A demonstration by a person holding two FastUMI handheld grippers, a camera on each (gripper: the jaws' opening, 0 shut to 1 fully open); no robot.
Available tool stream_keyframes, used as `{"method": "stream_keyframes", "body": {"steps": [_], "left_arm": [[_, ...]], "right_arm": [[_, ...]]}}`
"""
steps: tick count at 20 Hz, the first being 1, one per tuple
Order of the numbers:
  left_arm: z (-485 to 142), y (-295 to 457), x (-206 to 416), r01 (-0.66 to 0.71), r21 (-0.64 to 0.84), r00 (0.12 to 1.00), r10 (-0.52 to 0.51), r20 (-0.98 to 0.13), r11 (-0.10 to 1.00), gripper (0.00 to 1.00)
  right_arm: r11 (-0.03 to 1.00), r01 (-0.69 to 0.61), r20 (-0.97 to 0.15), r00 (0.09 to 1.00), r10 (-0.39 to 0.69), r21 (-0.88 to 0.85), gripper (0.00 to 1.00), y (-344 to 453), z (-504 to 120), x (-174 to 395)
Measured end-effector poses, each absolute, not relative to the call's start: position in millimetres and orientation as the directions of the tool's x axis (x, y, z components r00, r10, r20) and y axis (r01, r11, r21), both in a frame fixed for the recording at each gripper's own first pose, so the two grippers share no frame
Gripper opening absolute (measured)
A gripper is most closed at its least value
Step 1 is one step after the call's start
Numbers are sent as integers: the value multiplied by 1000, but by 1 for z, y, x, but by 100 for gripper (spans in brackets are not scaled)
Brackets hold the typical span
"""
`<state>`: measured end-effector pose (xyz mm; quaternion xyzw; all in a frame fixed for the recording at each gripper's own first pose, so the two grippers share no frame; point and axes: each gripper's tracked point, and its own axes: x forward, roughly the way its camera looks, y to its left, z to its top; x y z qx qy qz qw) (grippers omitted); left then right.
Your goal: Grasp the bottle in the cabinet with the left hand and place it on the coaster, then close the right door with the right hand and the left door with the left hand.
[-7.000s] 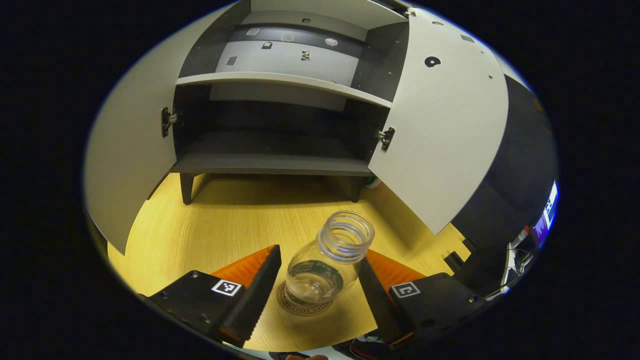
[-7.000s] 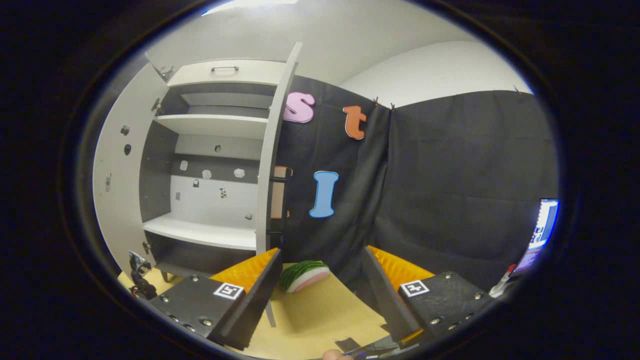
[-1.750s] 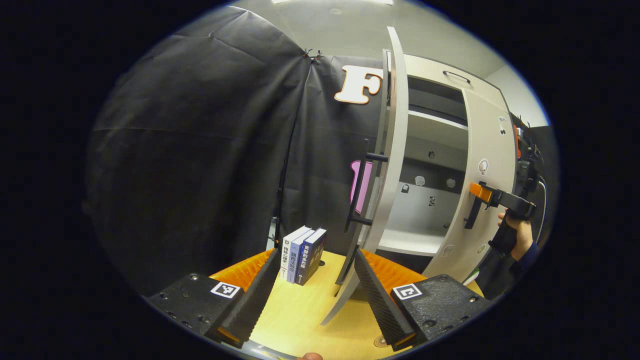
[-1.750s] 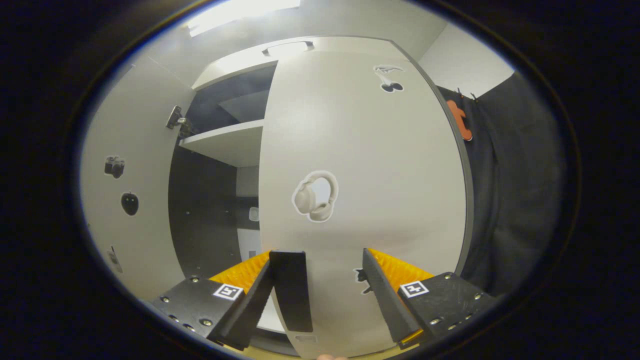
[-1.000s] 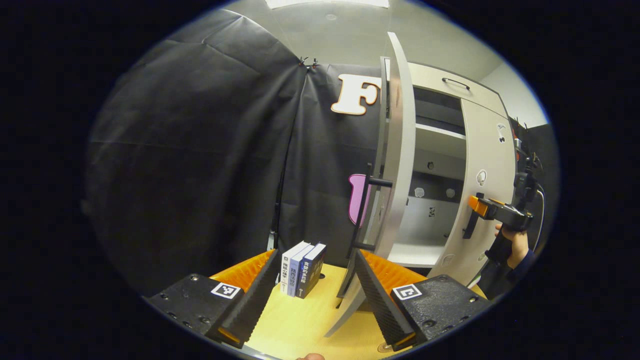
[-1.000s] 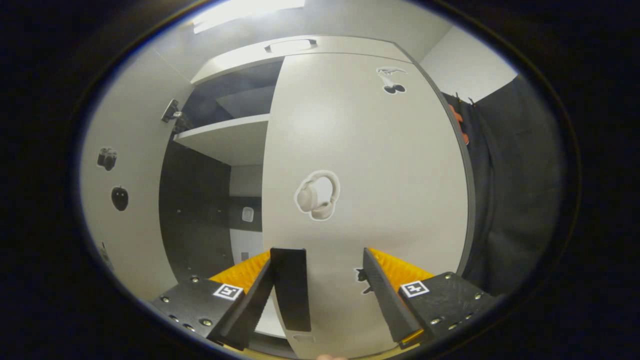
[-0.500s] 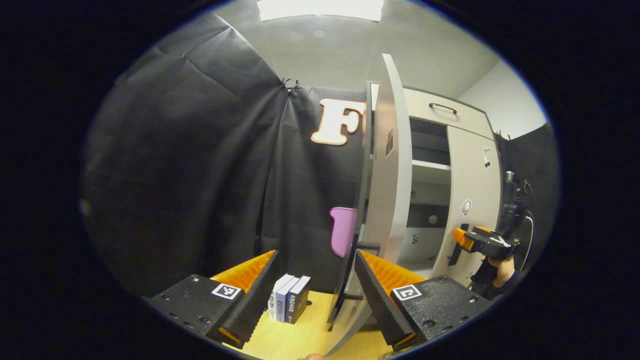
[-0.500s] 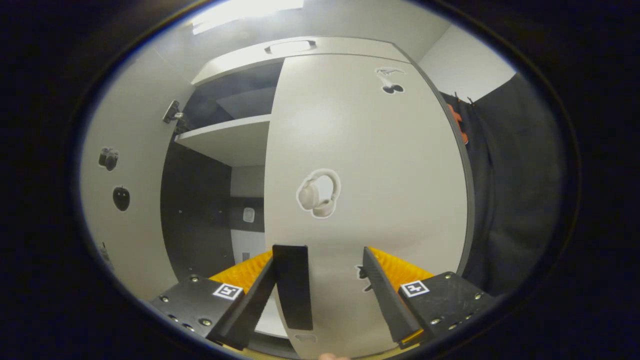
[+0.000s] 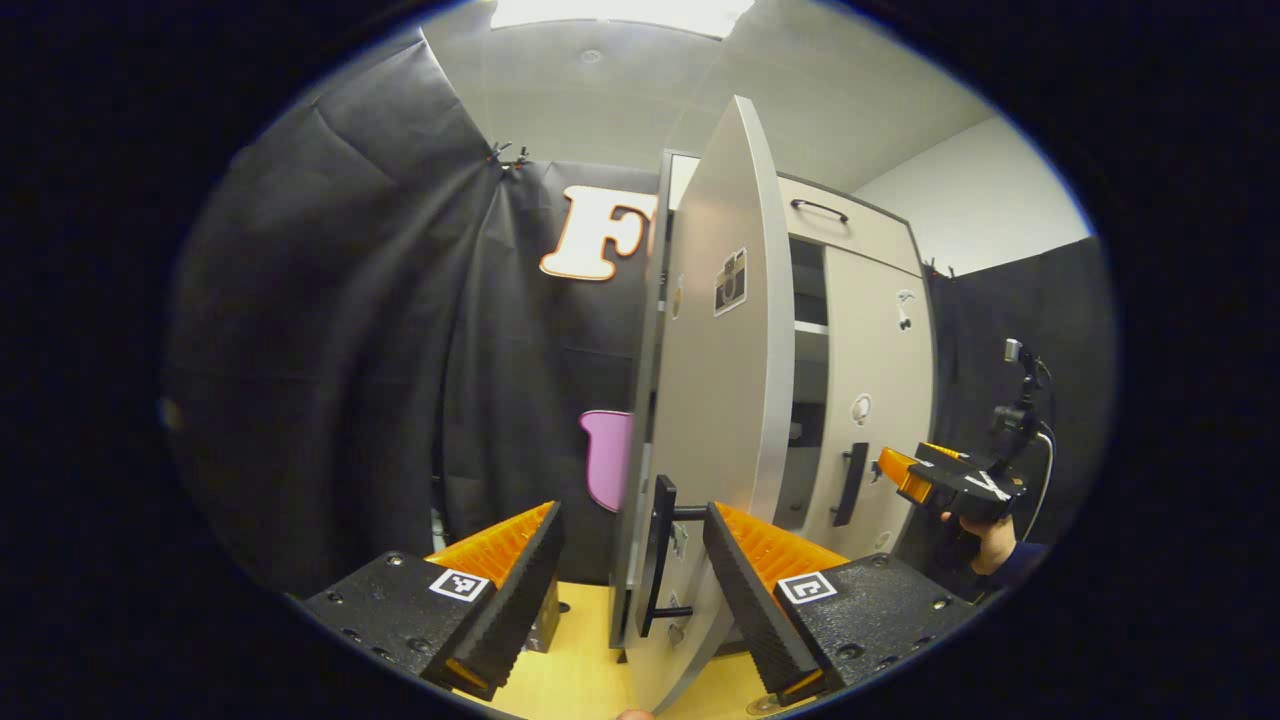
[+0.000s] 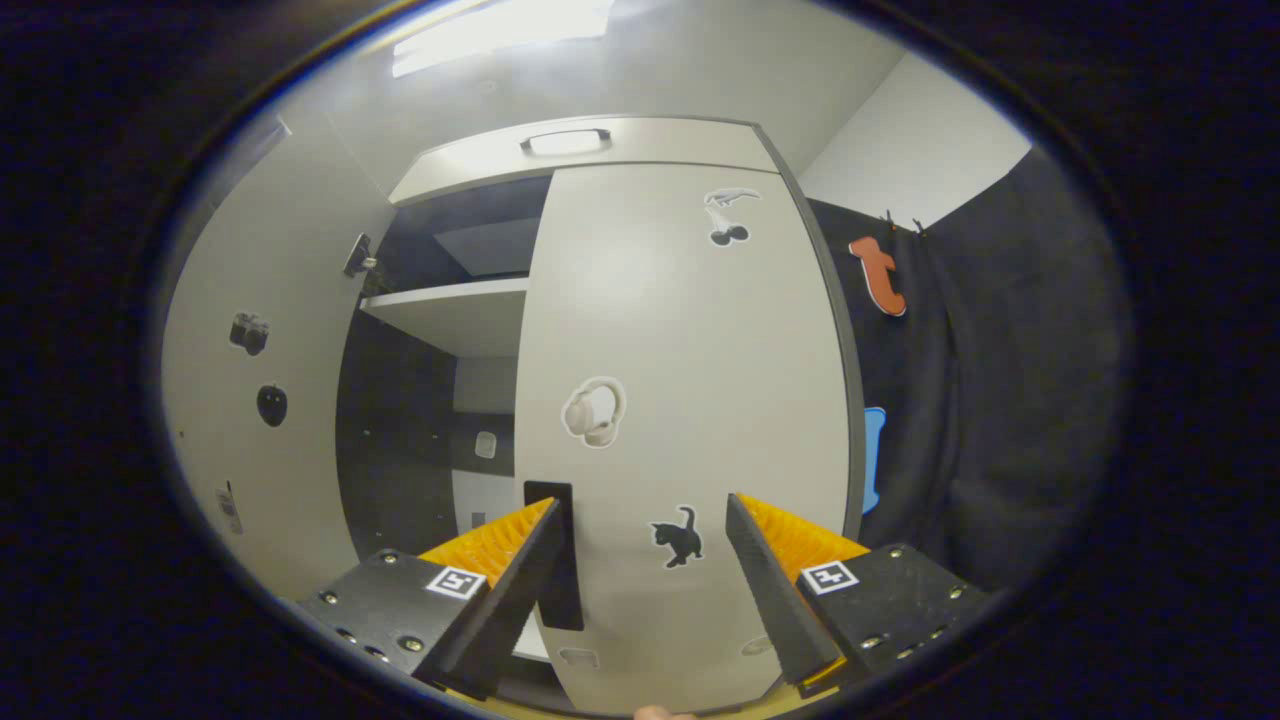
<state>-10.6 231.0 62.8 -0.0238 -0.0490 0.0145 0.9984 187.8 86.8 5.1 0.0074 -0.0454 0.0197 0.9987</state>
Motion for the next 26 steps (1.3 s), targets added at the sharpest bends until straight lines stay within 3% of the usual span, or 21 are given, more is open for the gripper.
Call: {"method": "stream_keyframes", "body": {"steps": [2,3,4,6,9,13,20,26], "left_arm": [[63,213,-2,26,-40,995,-21,101,999,89],[62,206,4,44,-42,994,-40,103,998,84],[61,199,10,56,-45,993,-52,102,997,89],[55,189,17,65,-46,995,-61,85,997,89],[56,172,26,105,-81,990,-97,100,991,84],[52,162,38,123,-125,989,-111,100,984,97],[49,138,65,180,-141,982,-170,80,974,100],[49,109,100,187,-7,981,-186,61,982,100]], "right_arm": [[1000,-19,96,995,18,12,99,71,9,180],[1000,-5,96,995,4,10,99,63,10,177],[1000,8,94,996,-9,7,99,54,10,172],[999,39,87,995,-38,-3,99,34,9,163],[995,99,79,992,-97,-13,99,1,9,149],[989,148,68,987,-148,11,99,-32,10,135],[977,213,71,974,-213,6,99,-72,14,118],[966,257,70,964,-256,-14,99,-102,12,108]]}}
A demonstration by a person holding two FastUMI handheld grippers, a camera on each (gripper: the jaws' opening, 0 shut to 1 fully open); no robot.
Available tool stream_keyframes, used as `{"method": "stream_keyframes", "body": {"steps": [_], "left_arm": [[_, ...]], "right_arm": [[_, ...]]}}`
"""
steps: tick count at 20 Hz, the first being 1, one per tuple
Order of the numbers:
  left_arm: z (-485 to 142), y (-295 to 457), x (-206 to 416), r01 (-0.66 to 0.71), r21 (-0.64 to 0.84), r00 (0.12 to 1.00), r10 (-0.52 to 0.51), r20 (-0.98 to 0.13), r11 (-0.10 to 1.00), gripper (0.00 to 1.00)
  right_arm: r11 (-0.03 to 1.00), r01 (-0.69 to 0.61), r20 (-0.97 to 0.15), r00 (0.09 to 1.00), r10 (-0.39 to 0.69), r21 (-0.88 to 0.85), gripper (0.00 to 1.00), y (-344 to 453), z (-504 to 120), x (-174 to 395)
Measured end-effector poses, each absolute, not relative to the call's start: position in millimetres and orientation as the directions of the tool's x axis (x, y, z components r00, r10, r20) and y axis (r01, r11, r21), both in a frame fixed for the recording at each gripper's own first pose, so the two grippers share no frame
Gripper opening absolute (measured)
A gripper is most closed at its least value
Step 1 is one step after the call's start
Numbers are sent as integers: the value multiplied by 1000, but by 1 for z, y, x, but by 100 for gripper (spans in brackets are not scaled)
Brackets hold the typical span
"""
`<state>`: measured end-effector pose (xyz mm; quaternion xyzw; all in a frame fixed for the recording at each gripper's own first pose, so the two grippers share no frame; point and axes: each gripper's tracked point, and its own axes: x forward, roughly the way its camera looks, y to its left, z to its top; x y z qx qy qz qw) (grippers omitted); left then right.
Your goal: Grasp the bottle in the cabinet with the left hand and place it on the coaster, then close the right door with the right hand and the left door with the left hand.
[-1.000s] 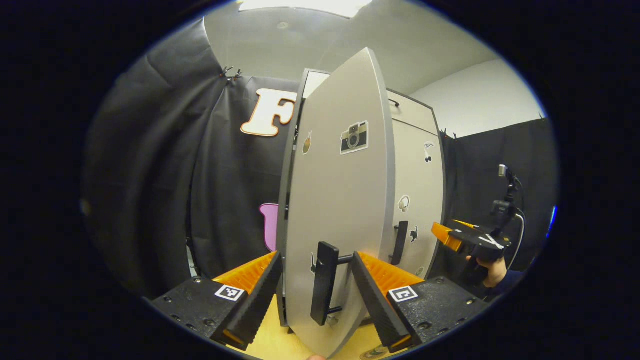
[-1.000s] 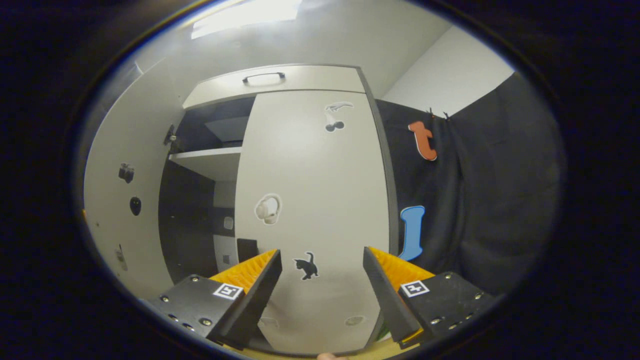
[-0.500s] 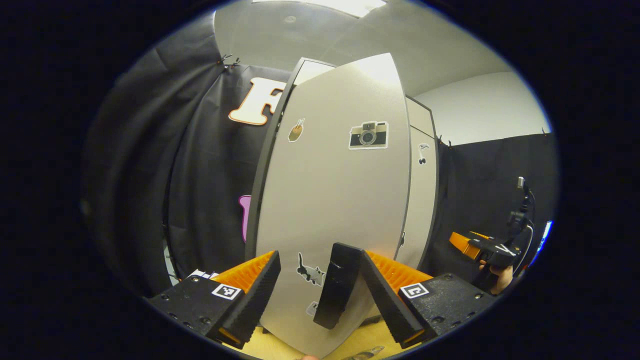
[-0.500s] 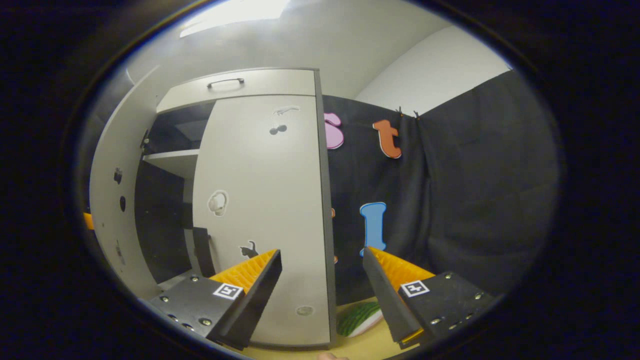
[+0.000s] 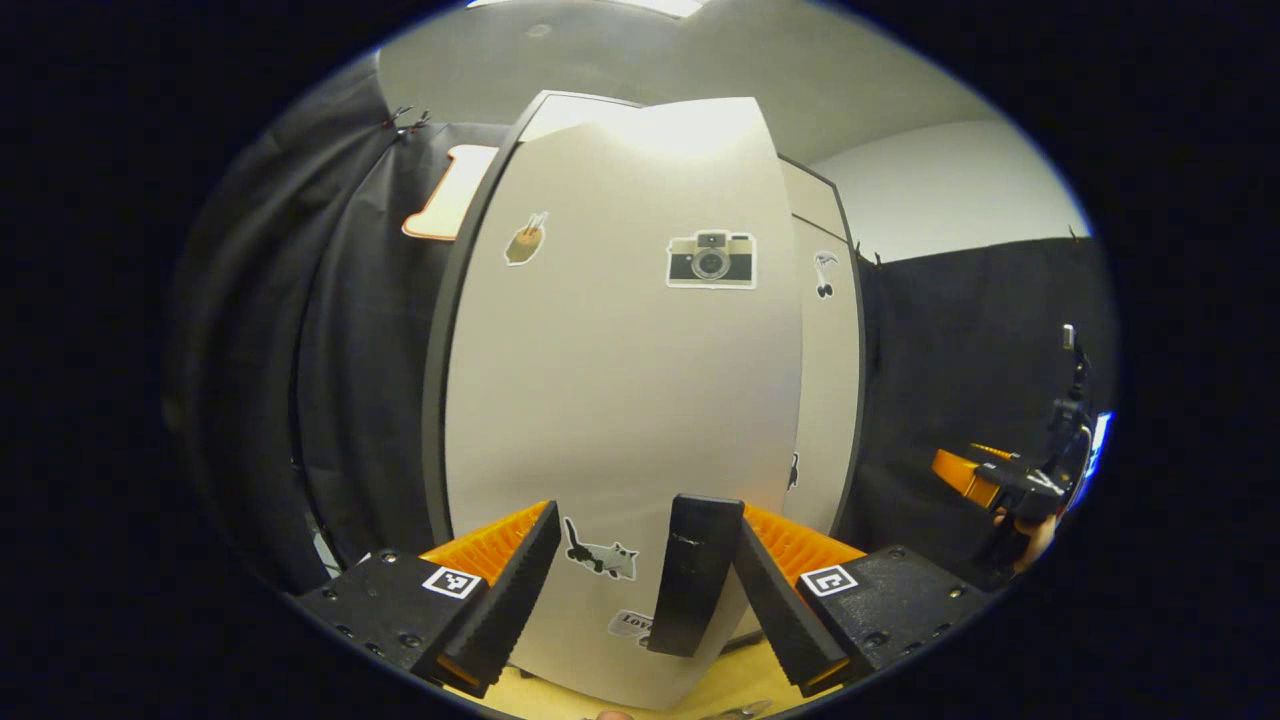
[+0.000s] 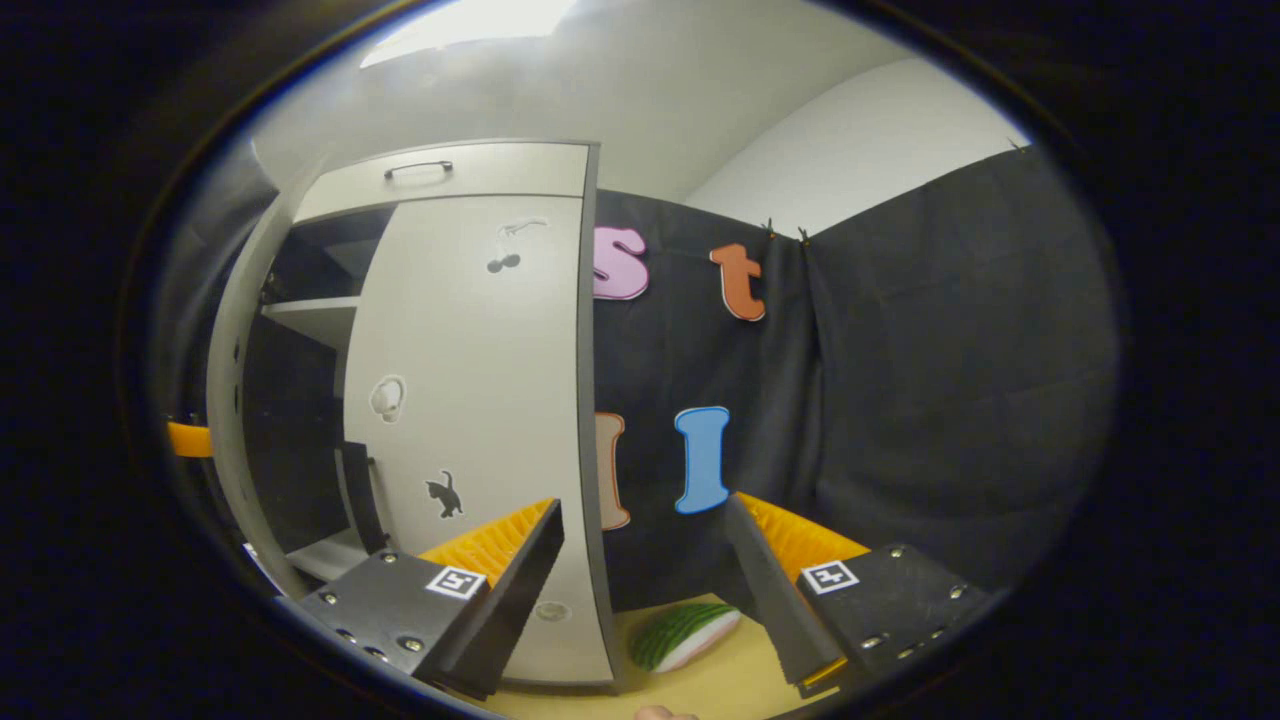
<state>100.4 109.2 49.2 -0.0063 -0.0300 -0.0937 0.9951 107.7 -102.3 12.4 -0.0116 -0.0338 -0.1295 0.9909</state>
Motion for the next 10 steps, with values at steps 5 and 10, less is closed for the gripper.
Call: {"method": "stream_keyframes", "body": {"steps": [5,10], "left_arm": [[46,93,124,218,-36,975,-216,55,975,100],[45,85,141,235,-28,971,-233,53,972,100]], "right_arm": [[955,295,63,954,-293,-19,99,-126,10,100],[945,327,67,943,-325,-22,99,-143,9,95]]}}
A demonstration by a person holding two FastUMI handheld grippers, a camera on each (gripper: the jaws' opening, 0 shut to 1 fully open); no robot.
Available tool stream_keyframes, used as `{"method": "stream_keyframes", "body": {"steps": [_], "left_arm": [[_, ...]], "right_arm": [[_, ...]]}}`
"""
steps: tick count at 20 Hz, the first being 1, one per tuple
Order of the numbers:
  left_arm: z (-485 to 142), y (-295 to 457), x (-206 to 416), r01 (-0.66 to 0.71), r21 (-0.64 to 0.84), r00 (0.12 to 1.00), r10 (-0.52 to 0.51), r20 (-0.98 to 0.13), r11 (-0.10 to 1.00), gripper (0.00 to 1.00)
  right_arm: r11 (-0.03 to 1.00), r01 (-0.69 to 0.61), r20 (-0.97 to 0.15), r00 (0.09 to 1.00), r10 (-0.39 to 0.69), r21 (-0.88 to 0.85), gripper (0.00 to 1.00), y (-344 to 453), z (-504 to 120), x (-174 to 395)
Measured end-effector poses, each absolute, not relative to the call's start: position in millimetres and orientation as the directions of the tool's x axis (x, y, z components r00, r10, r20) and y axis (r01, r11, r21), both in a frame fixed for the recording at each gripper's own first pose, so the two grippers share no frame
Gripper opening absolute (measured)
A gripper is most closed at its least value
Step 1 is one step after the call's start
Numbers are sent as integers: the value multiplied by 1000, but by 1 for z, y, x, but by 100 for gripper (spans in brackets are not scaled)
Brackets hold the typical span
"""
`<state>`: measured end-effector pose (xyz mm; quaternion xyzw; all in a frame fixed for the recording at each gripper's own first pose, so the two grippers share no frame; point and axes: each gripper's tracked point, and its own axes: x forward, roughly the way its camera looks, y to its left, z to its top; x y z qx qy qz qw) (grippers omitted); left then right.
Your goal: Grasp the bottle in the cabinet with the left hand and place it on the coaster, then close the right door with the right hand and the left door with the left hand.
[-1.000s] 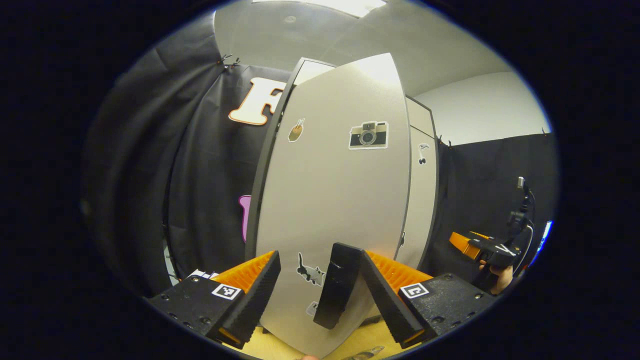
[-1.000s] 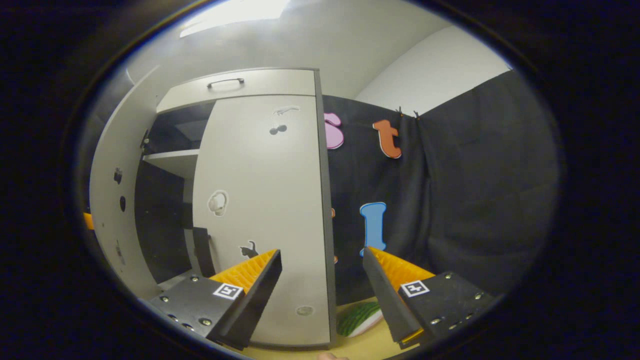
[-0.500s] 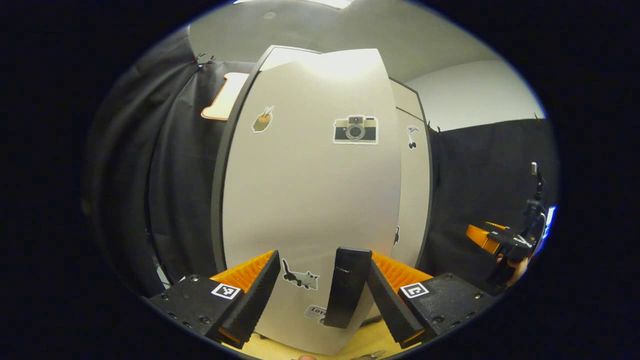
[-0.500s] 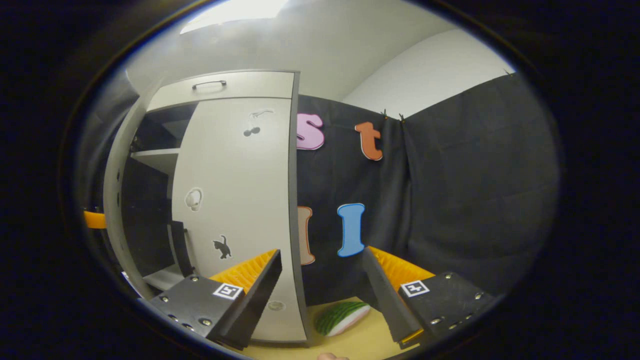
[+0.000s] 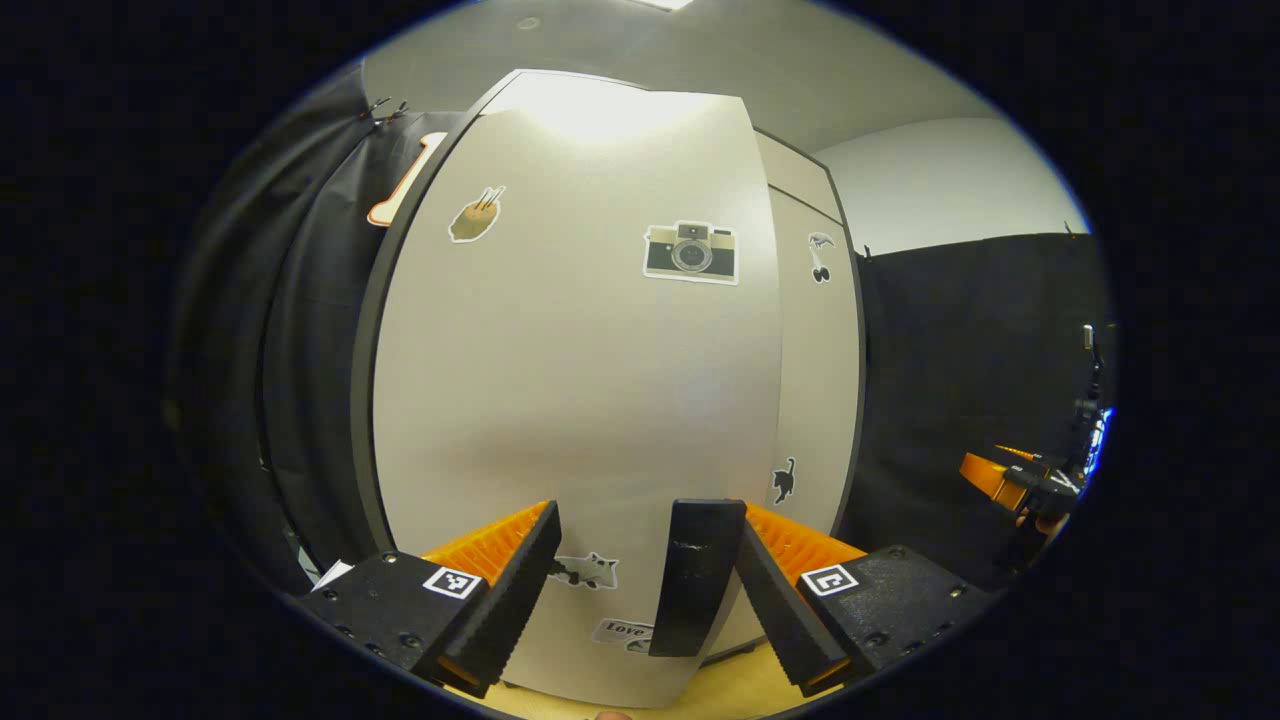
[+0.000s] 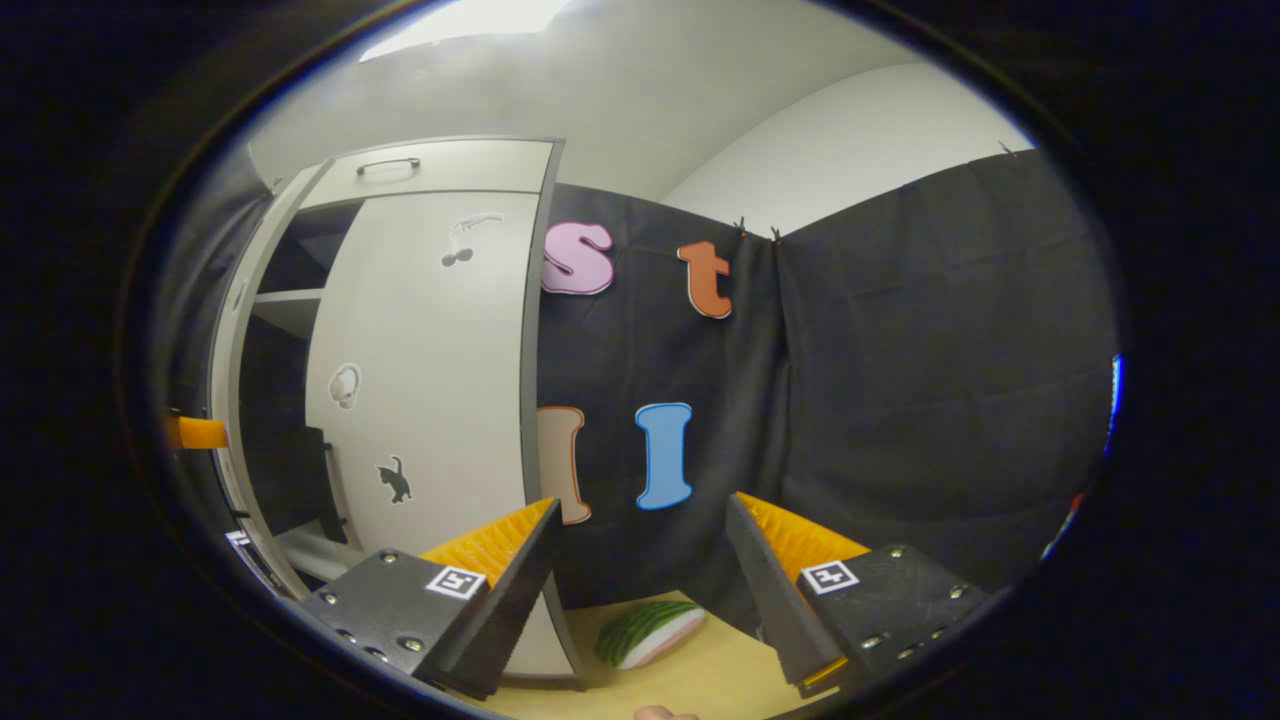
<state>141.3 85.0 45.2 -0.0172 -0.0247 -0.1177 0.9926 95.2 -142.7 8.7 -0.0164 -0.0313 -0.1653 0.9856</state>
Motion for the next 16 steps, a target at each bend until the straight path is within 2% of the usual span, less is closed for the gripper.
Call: {"method": "stream_keyframes", "body": {"steps": [16], "left_arm": [[37,74,180,219,31,975,-220,31,975,100]], "right_arm": [[931,366,26,930,-366,-5,99,-164,-16,95]]}}
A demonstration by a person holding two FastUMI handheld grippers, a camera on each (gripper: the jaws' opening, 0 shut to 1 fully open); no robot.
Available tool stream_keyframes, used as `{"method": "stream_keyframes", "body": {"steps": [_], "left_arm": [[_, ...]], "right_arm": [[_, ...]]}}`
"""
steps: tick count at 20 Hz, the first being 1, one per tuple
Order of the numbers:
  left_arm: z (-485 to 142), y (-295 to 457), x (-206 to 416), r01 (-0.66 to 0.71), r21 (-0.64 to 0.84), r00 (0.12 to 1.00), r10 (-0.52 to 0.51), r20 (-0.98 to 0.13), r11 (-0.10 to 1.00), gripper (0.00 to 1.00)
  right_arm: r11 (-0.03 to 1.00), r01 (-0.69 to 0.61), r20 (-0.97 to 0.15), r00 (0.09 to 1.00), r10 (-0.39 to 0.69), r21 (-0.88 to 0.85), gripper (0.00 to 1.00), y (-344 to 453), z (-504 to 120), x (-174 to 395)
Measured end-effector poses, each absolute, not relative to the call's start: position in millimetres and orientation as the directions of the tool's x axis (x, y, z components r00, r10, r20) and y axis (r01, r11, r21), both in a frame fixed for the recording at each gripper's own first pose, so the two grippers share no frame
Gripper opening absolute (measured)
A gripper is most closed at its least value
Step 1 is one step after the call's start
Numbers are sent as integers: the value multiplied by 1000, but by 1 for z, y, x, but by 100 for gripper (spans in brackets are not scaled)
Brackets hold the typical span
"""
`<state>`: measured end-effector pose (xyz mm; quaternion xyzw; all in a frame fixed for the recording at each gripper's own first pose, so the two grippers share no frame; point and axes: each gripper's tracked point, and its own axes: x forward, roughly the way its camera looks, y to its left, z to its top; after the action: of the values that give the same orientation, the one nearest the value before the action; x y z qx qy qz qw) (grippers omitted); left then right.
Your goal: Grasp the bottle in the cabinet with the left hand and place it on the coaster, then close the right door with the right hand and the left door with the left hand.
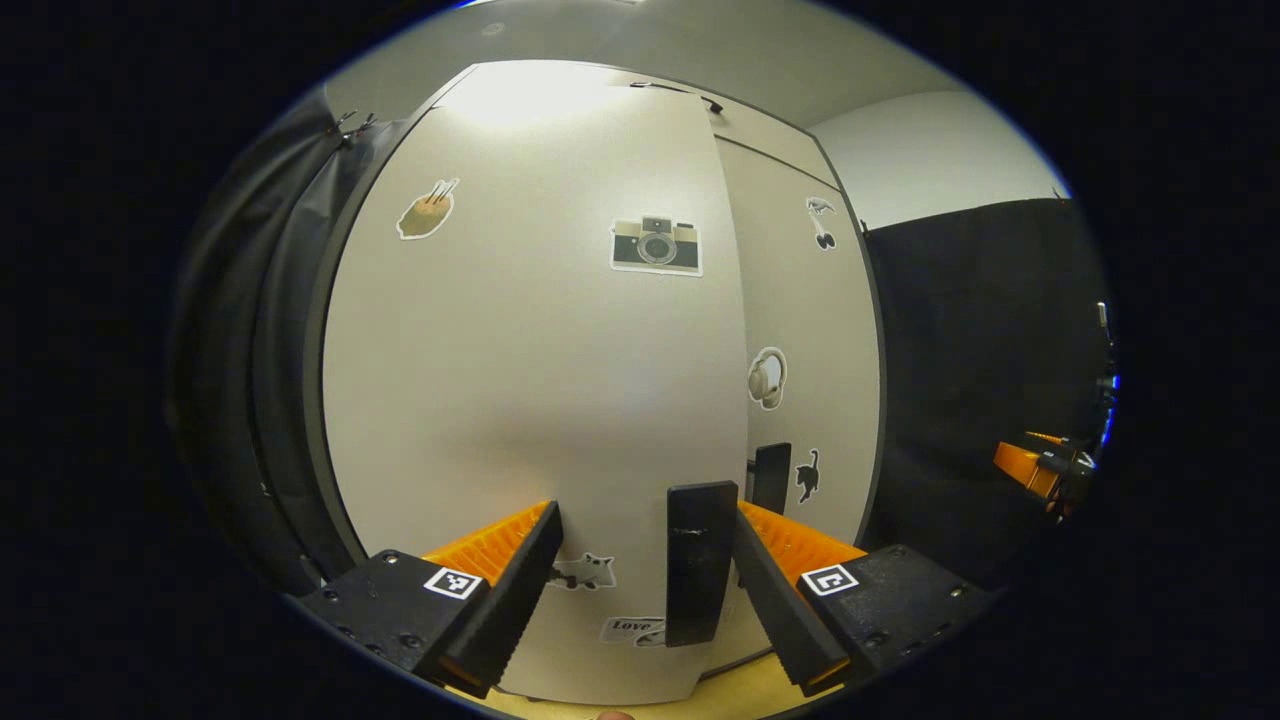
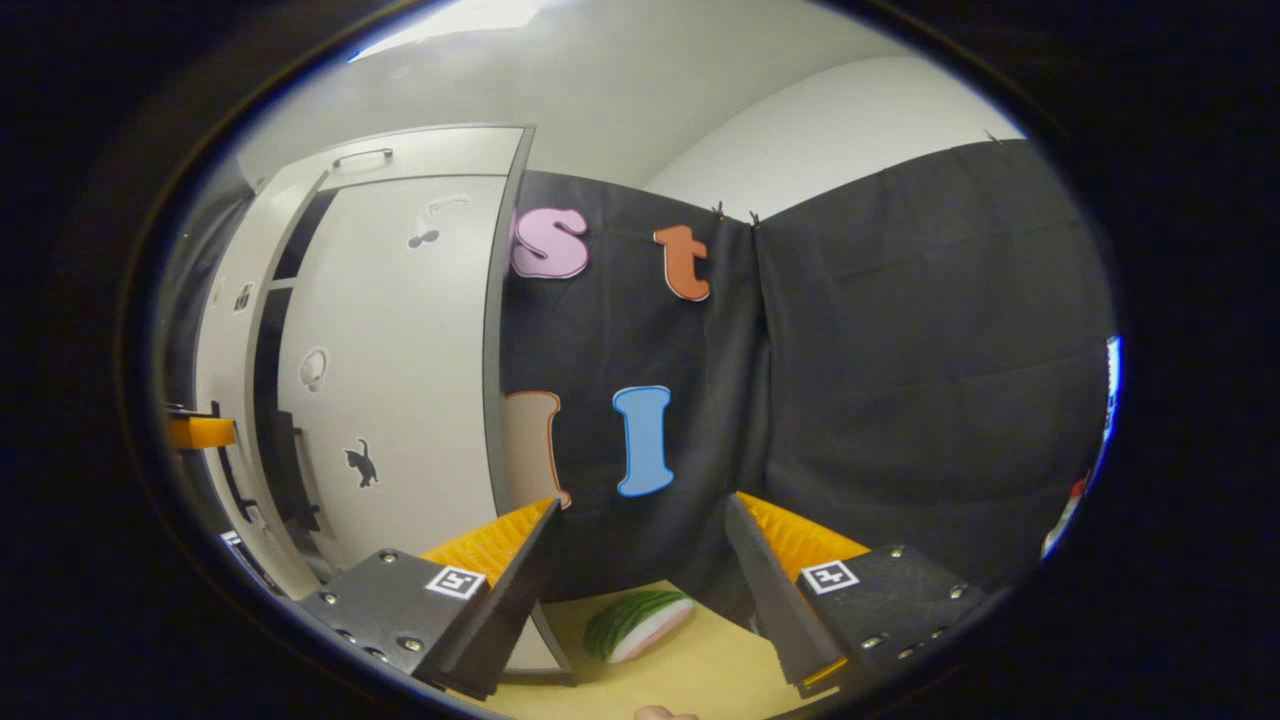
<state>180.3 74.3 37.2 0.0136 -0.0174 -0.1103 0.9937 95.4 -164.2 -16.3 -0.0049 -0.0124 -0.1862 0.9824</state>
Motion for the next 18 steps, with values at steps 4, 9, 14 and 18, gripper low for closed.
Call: {"method": "stream_keyframes", "body": {"steps": [4,9,14,18], "left_arm": [[34,74,192,224,5,974,-224,22,975,98],[33,74,199,228,17,973,-228,15,973,97],[31,75,205,228,5,974,-228,9,974,97],[31,76,210,221,7,975,-221,5,975,97]], "right_arm": [[927,376,20,926,-376,-10,97,-168,-20,95],[921,389,16,921,-389,-3,97,-174,-21,96],[923,384,11,923,-384,-1,99,-174,-27,102],[924,381,12,924,-381,-2,99,-176,-28,105]]}}
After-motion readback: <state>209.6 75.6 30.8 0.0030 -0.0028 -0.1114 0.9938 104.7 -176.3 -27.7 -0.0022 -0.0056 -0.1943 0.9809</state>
